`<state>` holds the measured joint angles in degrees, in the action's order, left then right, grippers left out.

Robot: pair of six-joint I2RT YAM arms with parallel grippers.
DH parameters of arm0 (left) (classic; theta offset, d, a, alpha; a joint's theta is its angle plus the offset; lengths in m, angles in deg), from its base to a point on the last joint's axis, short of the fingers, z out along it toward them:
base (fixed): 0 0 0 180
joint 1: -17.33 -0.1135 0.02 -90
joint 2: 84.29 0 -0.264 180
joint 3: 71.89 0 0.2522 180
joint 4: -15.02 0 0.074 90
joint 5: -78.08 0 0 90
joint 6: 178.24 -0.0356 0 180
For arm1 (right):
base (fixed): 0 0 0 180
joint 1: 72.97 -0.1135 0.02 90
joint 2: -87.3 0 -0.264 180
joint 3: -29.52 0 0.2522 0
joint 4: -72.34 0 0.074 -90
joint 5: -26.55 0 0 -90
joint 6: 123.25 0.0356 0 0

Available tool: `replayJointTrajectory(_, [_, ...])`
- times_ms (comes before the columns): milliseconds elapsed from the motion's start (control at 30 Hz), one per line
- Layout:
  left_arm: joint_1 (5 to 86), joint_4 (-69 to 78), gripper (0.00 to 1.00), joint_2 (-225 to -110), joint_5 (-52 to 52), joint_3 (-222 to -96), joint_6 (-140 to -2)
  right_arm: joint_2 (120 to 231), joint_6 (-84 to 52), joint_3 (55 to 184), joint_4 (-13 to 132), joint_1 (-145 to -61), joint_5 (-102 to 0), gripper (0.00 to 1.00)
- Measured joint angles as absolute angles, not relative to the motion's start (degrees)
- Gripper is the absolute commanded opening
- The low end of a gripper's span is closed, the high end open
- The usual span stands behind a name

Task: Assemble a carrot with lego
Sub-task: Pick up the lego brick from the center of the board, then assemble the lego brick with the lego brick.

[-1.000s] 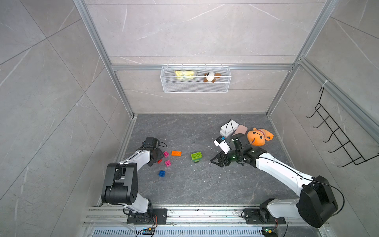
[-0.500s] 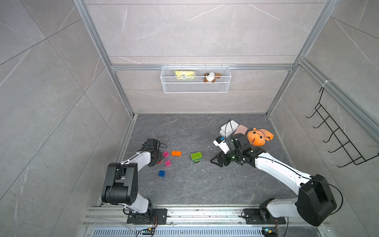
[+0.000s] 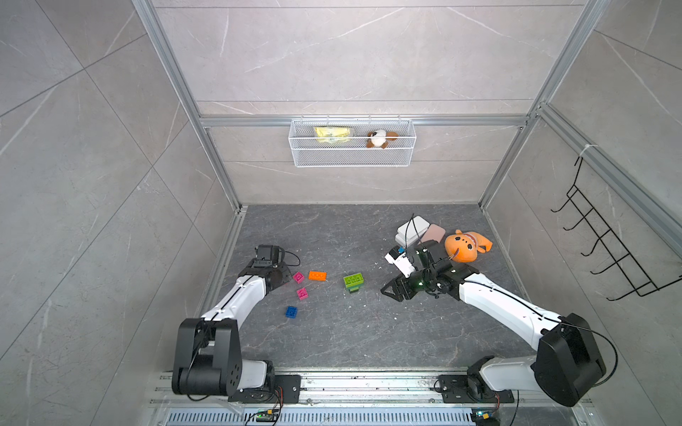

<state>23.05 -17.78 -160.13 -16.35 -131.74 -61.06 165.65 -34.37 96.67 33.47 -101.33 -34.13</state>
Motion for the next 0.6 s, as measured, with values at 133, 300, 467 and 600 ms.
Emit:
replayJointTrajectory(133, [29.3, -17.9, 0.21, -154.5, -10.8, -135.7, -70.9, 165.7, -34.5, 97.0, 32.6, -100.5, -32.7, 0.69])
replayJointTrajectory(300, [40.5, -19.5, 0.2, -155.1, -3.0, -141.6, -84.1, 165.6, -34.3, 96.2, 33.5, -98.8, -30.3, 0.69])
replayJointTrajectory(467, [47.9, -24.6, 0.2, -161.6, -0.6, -148.3, -96.1, 164.5, -32.8, 93.6, 35.5, -92.8, -26.7, 0.69])
replayJointTrajectory(600, [52.9, -29.7, 0.2, -168.5, -1.4, -153.6, -103.5, 163.9, -31.6, 92.7, 36.0, -88.9, -25.5, 0.69])
